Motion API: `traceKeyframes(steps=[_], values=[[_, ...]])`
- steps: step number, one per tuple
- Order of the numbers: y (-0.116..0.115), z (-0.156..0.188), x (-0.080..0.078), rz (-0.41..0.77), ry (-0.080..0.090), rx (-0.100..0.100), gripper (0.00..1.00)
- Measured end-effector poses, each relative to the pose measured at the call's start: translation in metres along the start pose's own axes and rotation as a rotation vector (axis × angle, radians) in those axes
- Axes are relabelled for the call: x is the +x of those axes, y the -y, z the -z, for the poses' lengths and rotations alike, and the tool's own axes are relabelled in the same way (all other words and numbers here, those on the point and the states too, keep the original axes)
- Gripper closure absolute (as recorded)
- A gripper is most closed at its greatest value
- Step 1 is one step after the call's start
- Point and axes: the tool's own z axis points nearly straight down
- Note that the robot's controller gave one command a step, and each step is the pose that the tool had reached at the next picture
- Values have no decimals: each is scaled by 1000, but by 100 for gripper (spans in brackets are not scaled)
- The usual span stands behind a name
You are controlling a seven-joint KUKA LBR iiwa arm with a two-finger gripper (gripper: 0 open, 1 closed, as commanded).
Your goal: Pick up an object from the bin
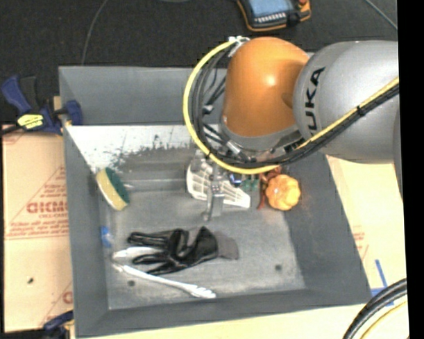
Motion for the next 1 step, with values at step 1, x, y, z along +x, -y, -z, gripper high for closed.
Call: traceKeyframes(steps=[1], values=[[0,0,0,0,0,0,0]])
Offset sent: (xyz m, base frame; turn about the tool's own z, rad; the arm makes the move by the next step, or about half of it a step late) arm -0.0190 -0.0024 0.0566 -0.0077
